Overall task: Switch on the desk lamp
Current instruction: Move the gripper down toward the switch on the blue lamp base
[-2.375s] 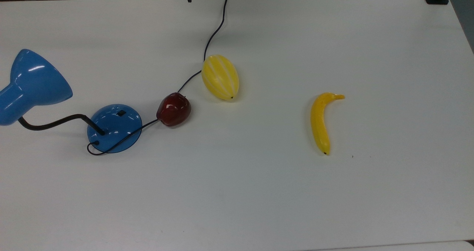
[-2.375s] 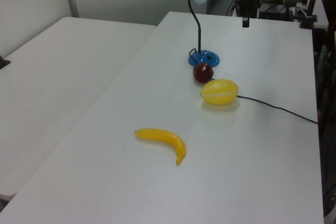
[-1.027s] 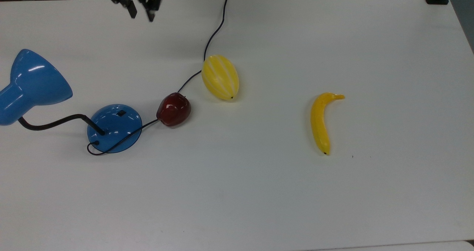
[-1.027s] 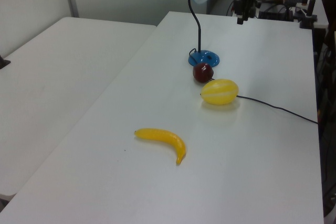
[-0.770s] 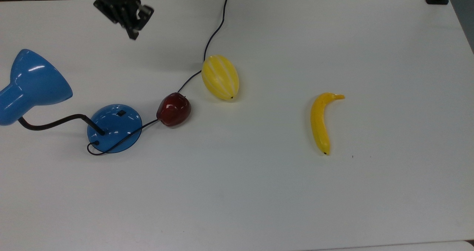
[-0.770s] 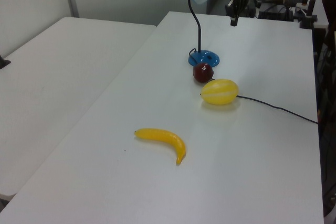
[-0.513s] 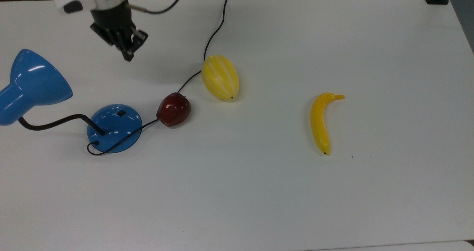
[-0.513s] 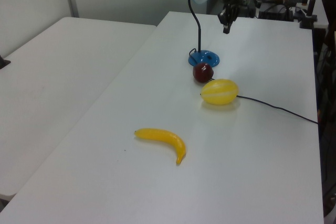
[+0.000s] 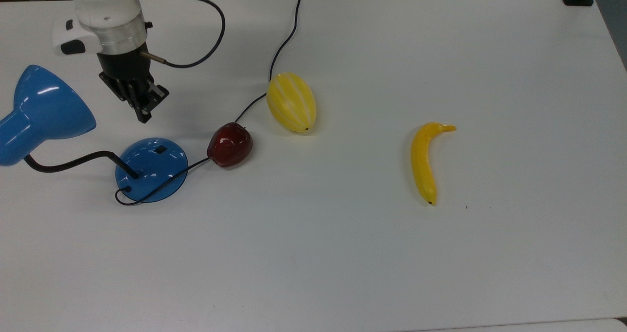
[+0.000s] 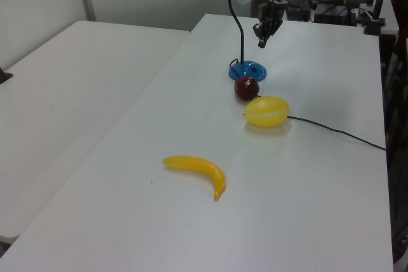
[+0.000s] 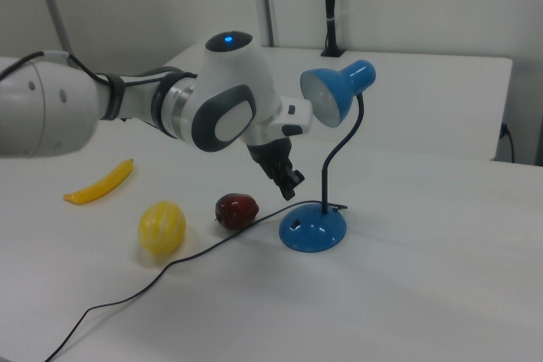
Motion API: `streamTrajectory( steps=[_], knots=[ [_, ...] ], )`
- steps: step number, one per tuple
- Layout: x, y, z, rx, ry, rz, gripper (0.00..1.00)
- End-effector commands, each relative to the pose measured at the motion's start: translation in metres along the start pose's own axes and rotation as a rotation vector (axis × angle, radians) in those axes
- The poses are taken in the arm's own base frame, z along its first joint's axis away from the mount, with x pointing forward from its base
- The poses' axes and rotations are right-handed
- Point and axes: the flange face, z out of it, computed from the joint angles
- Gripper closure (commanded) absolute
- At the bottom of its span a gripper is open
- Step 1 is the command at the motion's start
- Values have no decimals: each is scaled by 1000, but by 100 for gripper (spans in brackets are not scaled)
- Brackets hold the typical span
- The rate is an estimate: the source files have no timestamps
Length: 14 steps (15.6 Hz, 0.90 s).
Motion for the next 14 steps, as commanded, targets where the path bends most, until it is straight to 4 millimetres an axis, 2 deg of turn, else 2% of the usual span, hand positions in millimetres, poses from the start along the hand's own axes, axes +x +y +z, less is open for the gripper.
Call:
streamTrajectory(
  steps=[1,3,5,12,14],
  knots=[
    [3,-3,9,-6,19,13,100],
    [2,-3,19,-7,7,15,100],
    [3,-3,21,-3,26,17,100],
    [2,-10,55,-11,32,31,100],
    [2,-10,57,-16,31,27,100]
  ],
)
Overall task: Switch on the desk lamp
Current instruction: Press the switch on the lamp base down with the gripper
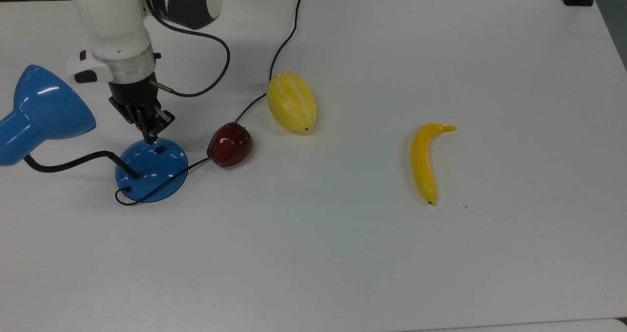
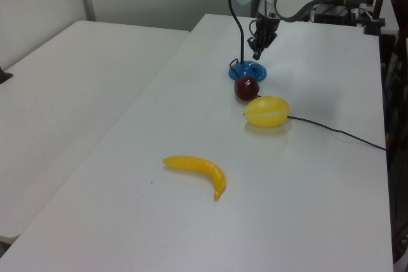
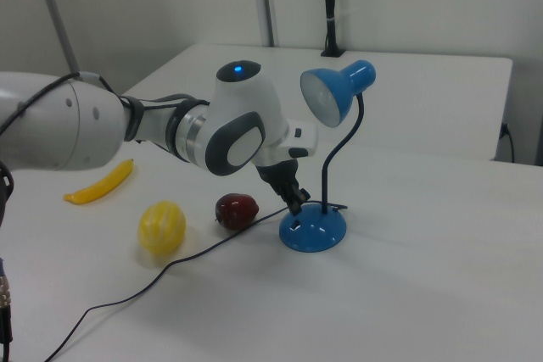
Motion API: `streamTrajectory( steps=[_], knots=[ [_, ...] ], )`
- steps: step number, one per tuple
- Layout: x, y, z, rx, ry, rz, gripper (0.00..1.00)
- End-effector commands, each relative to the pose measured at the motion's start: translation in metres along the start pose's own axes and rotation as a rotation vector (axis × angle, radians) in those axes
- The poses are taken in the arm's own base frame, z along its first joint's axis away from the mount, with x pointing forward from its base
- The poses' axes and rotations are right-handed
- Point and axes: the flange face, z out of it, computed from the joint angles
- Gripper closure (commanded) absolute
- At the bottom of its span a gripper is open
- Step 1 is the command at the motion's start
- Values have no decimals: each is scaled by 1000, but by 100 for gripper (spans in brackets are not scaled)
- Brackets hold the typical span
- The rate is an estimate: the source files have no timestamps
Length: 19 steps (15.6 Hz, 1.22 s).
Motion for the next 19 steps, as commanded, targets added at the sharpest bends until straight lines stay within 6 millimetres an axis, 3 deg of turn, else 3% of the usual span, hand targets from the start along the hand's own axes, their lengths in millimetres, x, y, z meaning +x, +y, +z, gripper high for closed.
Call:
streamTrajectory(
  steps=[1,9,19],
  knots=[
    [1,-5,6,-17,18,4,100],
    [-5,-9,29,-51,-1,-7,100],
    [-7,-19,41,-59,24,-10,100]
  ],
)
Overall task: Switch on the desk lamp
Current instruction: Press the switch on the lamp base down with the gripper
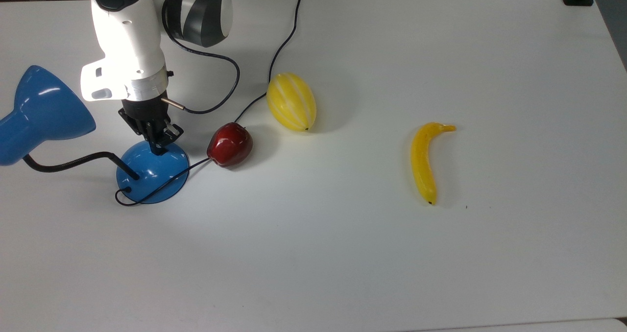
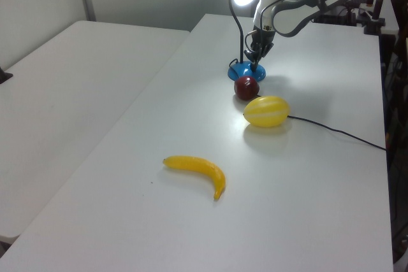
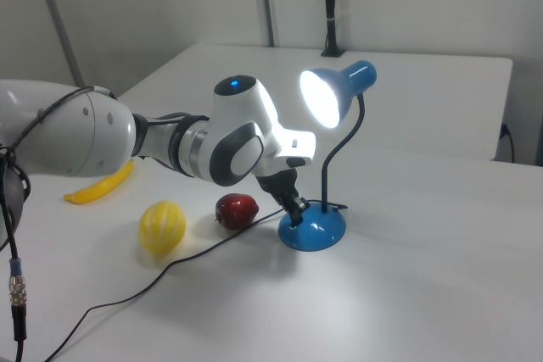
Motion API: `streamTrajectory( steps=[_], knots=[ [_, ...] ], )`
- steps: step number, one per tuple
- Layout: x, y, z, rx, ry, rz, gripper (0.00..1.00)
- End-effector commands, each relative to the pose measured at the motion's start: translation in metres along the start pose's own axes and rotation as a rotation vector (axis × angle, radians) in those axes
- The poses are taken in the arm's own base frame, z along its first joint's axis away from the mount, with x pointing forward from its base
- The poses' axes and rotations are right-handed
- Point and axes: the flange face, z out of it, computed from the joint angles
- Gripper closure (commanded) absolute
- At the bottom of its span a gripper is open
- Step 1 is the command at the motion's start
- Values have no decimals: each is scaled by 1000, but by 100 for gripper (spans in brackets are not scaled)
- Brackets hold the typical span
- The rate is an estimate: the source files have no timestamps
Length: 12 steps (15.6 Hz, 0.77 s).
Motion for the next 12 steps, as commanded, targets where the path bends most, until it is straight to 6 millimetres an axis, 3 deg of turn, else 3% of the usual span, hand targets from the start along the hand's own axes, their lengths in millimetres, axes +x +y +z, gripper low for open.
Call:
streamTrajectory(
  steps=[1,5,12],
  knots=[
    [-1,-7,9,-12,14,-1,100],
    [0,-6,0,-15,16,-1,100],
    [-1,0,-70,-48,-33,-30,100]
  ],
)
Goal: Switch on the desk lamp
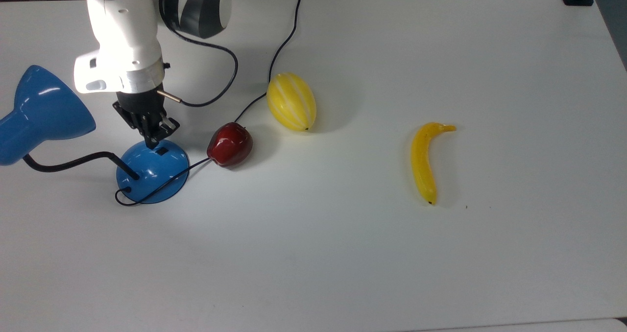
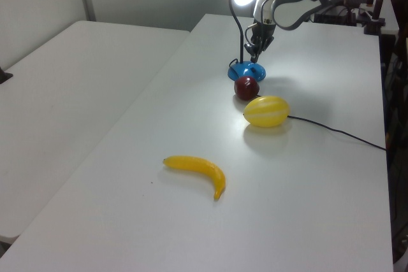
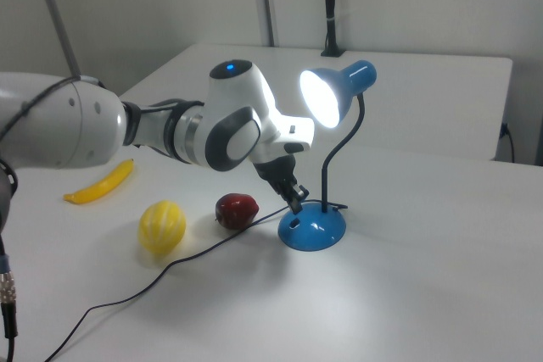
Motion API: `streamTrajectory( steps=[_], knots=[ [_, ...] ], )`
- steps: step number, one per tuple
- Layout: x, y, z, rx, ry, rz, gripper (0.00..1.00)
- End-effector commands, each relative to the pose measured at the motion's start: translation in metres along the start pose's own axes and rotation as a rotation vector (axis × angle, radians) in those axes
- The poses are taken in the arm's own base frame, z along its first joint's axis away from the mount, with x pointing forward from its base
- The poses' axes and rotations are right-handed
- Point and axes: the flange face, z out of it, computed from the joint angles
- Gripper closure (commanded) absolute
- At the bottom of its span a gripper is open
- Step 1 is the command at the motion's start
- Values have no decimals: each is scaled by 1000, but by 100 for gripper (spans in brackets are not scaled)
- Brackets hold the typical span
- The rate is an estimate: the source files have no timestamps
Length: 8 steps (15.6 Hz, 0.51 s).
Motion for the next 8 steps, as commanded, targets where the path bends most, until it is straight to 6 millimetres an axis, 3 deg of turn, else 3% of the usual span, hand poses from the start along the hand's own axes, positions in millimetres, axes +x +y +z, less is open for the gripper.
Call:
streamTrajectory(
  steps=[1,4,8],
  knots=[
    [-10,0,-50,-36,-50,-35,100],
    [-25,-4,-95,-48,-124,-92,100],
    [-61,-20,-158,19,-276,-224,100]
  ],
)
